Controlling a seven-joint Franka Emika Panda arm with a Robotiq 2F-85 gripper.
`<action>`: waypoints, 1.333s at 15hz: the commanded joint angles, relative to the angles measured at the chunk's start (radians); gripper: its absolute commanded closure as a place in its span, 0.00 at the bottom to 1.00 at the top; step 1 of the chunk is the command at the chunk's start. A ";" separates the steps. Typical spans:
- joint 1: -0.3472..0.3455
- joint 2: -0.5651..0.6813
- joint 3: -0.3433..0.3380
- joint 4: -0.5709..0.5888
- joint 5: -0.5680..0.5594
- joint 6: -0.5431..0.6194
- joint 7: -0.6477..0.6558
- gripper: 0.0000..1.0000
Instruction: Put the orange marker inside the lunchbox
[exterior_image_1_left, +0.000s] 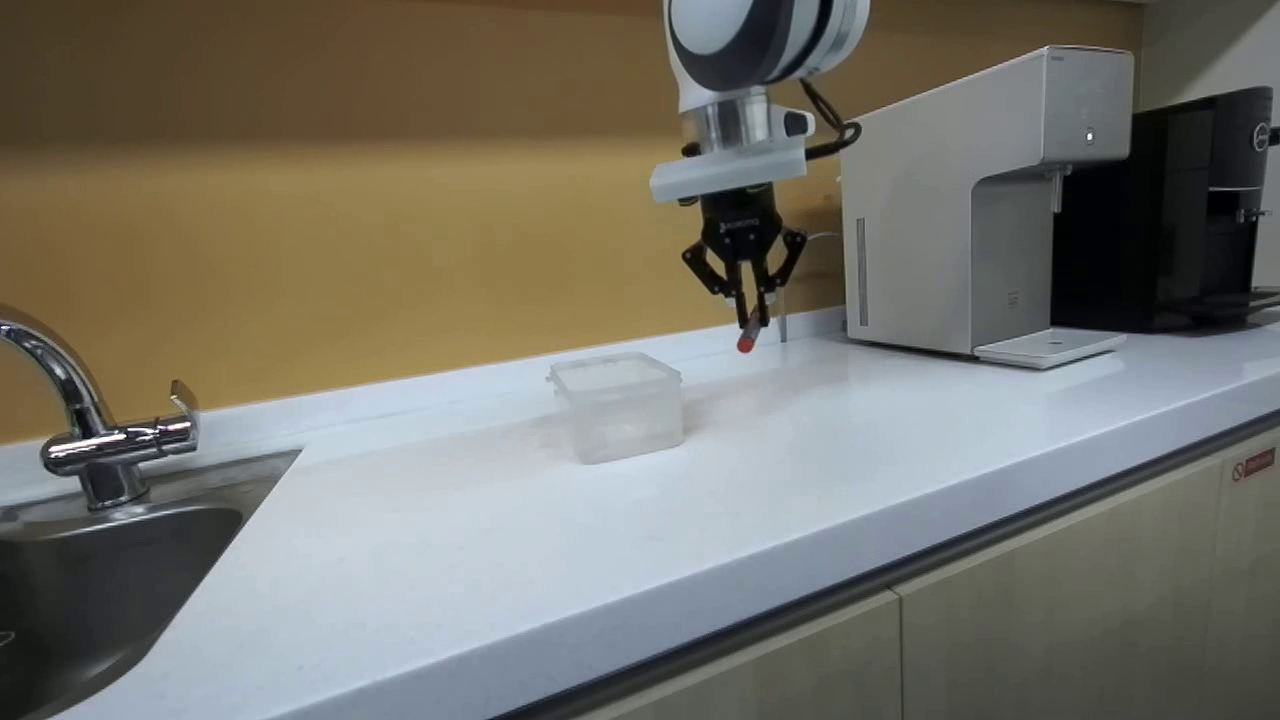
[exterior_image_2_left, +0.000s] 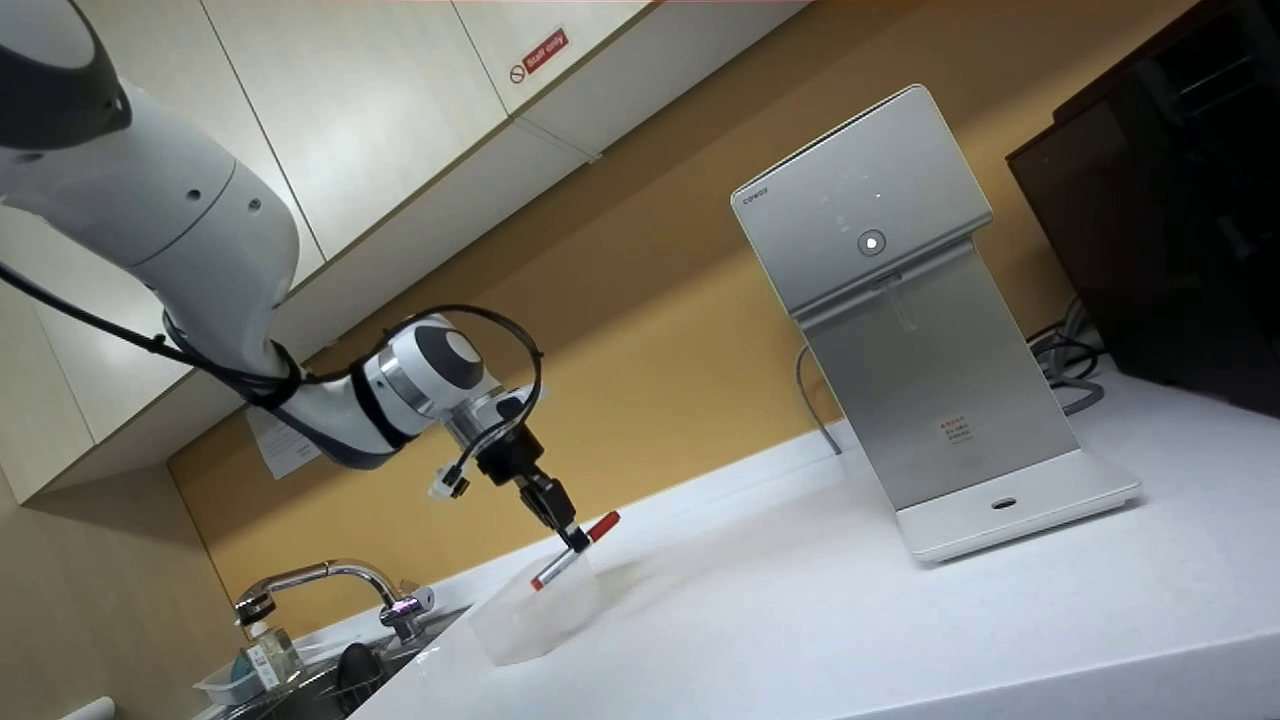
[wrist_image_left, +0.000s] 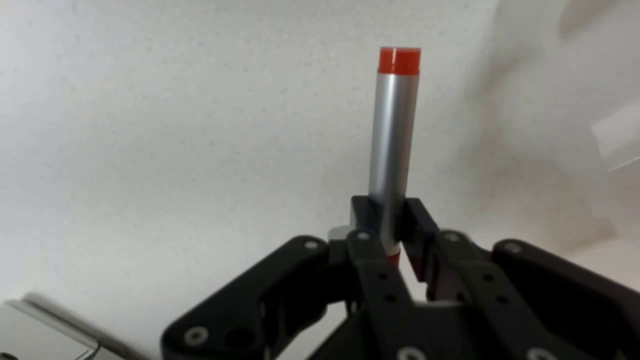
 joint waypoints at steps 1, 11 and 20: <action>0.001 0.026 0.042 0.144 0.007 -0.096 -0.157 0.95; 0.016 0.108 0.071 0.264 0.140 -0.050 -0.504 0.80; 0.020 0.231 0.081 0.371 0.188 -0.120 -0.642 0.95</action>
